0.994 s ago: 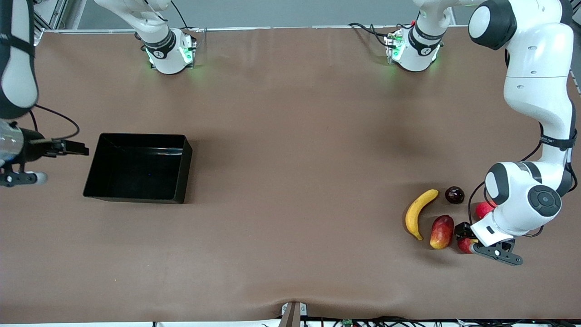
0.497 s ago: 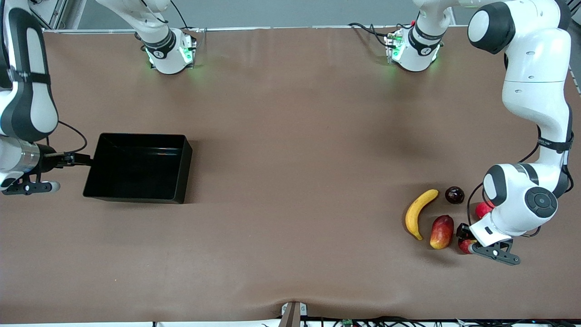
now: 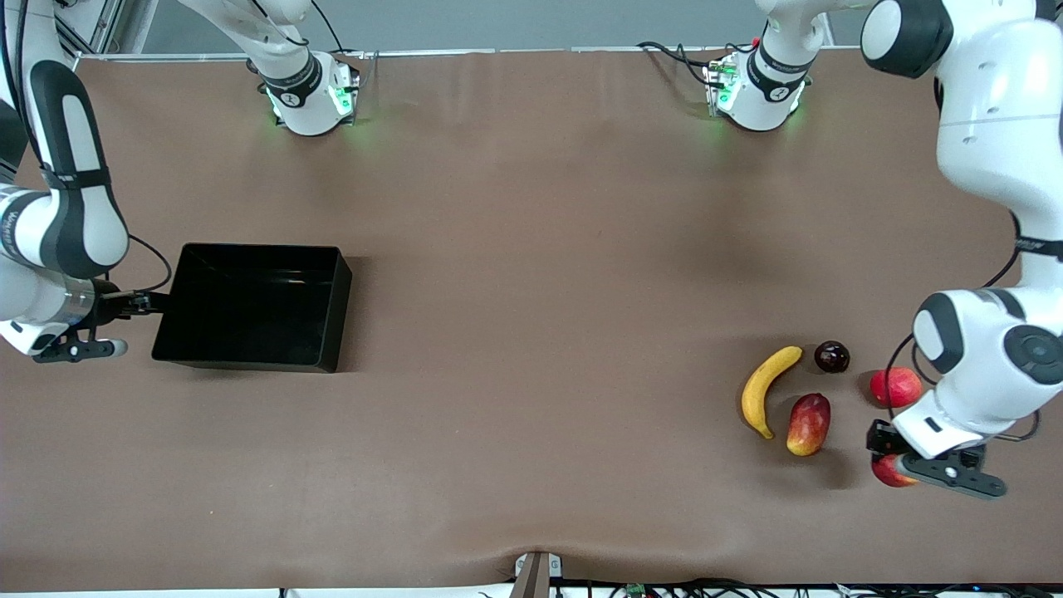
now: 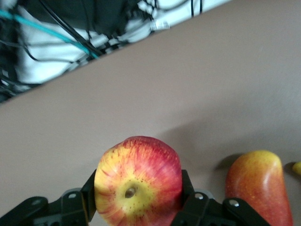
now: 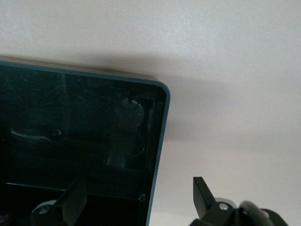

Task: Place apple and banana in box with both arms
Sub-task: 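Grasp the red apple with the left gripper while the right gripper grips the box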

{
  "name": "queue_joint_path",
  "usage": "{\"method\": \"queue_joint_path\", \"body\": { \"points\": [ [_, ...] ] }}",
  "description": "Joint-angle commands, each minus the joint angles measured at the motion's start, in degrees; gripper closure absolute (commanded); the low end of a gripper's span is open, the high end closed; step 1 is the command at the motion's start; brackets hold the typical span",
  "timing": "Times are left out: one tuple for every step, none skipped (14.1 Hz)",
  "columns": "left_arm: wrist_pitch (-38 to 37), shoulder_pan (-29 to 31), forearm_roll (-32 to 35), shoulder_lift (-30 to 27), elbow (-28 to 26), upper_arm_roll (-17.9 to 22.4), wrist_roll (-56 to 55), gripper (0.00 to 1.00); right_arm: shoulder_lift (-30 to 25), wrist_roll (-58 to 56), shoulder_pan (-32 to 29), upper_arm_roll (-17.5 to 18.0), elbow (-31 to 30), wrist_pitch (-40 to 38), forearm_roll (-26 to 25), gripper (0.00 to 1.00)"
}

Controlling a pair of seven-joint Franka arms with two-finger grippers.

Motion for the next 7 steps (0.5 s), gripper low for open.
{"method": "queue_joint_path", "body": {
  "points": [
    [-3.95, -1.09, 1.19, -5.64, -1.41, -0.11, 0.33, 1.0, 1.25, -2.27, -2.55, 0.94, -0.64, 1.78, -0.83, 0.0],
    [-6.14, -2.06, 1.1, -7.04, -1.41, -0.11, 0.15, 1.0, 2.22, -2.71, -3.0, 0.94, -1.07, 3.09, -0.83, 0.0],
    [-8.6, -2.68, 1.02, -8.62, -1.41, -0.11, 0.06, 1.0, 3.01, -3.93, -3.44, 0.94, -1.51, 5.45, -0.83, 0.0],
    [-10.71, -3.46, 0.84, -10.12, -1.41, -0.11, -0.2, 1.0, 3.8, -4.9, -4.23, 0.94, -1.78, 6.52, -0.83, 0.03],
    [-12.73, -4.34, 0.75, -11.27, -1.5, -0.11, -0.73, 1.0, 3.81, -4.91, -4.84, 0.94, -2.39, 6.36, -0.75, 0.33],
    [-14.93, -5.66, 0.75, -12.5, -1.5, -0.11, -2.04, 1.0, 3.46, -4.47, -4.59, 1.02, -3.96, 6.44, -0.57, 0.7],
    [-16.95, -6.63, 0.75, -13.29, -1.5, -0.11, -3.96, 1.0, 3.28, -4.3, -4.24, 1.03, -4.76, 6.27, -0.31, 0.96]
  ]
}}
